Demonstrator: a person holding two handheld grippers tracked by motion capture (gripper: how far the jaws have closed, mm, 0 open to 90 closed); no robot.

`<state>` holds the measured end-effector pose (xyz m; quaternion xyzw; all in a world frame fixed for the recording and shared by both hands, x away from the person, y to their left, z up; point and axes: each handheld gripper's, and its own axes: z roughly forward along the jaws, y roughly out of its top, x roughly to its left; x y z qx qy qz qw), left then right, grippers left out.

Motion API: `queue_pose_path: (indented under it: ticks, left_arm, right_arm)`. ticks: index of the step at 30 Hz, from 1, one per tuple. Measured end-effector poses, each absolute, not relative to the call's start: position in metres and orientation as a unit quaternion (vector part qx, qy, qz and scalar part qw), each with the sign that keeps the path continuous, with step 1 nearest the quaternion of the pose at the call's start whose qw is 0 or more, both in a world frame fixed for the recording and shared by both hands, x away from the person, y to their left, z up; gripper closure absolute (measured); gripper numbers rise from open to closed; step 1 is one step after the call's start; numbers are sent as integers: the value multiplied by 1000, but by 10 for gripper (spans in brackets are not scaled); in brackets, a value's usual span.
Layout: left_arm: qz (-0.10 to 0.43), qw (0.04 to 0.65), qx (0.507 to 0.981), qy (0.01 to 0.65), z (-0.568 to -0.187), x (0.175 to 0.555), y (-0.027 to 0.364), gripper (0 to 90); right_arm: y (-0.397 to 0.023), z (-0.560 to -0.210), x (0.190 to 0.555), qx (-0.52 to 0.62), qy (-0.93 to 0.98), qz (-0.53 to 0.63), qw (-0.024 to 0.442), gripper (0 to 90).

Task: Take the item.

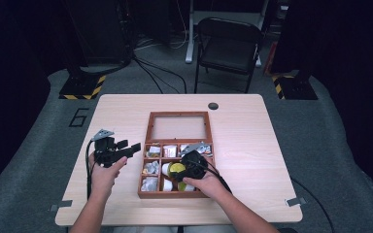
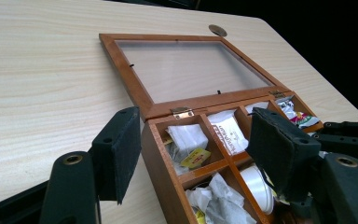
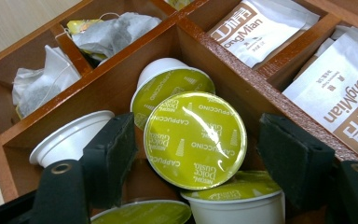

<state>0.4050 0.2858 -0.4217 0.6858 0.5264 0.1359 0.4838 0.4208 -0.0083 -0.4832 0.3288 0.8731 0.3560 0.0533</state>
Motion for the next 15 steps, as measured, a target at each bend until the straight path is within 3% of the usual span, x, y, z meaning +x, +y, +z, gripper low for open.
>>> queue_pose_path:
  ticks: [15]
  left_arm:
    - [129,487,683,530,-423,405,286,345]
  right_arm:
    - [-5,-486,425,325,880,344,46,325]
